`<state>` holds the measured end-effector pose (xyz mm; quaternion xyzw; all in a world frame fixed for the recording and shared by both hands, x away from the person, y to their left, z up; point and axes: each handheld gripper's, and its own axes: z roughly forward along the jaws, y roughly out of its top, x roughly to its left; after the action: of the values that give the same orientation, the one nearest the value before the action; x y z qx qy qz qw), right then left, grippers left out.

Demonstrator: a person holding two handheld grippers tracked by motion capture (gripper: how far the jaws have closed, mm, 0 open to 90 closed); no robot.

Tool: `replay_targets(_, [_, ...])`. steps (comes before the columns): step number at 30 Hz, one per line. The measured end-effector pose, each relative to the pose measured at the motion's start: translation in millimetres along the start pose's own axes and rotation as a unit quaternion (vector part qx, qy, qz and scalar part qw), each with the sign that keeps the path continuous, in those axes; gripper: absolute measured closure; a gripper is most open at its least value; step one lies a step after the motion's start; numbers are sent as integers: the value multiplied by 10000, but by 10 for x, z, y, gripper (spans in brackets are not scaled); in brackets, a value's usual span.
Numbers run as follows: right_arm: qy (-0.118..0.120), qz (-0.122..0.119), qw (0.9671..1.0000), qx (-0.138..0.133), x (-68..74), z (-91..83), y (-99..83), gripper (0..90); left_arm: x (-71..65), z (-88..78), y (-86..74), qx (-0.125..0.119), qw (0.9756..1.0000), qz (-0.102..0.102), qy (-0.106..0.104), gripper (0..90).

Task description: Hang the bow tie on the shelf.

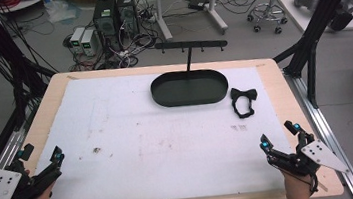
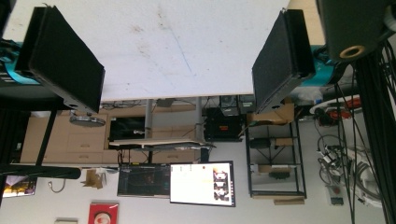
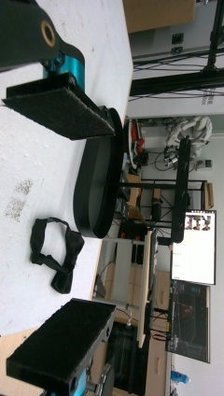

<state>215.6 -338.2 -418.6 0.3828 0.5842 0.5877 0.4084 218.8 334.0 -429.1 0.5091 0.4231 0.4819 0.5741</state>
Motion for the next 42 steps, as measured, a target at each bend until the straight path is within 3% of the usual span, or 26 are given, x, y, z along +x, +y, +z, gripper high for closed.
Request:
replay_targets(14, [-34, -110, 9998, 188, 6, 137, 50, 117, 43, -27, 1, -91, 9999, -61, 61, 178])
replay_targets(19, [-102, -272, 9979, 572, -20, 307, 94, 117, 36, -25, 1, -81, 9999, -38, 52, 178])
replay_targets(20, [-182, -291, 9965, 767, -44, 384, 111, 117, 32, -23, -1, -74, 10000, -38, 51, 179])
replay_targets(25, [-349, -243, 9926, 1140, -128, 580, 149, 119, 23, -10, -12, -51, 10000, -15, 26, 178])
replay_targets(34, [-417, -151, 9864, 1581, -245, 902, 154, 138, 9, 18, -42, 7, 10000, -7, -2, 179])
replay_targets(41, [-618, -92, 9762, 2077, -344, 1221, 134, 143, -6, 33, -56, 41, 10000, 24, -18, 179])
replay_targets(42, [-675, -51, 9728, 2217, -378, 1309, 120, 142, -8, 34, -57, 51, 10000, 30, -29, 179])
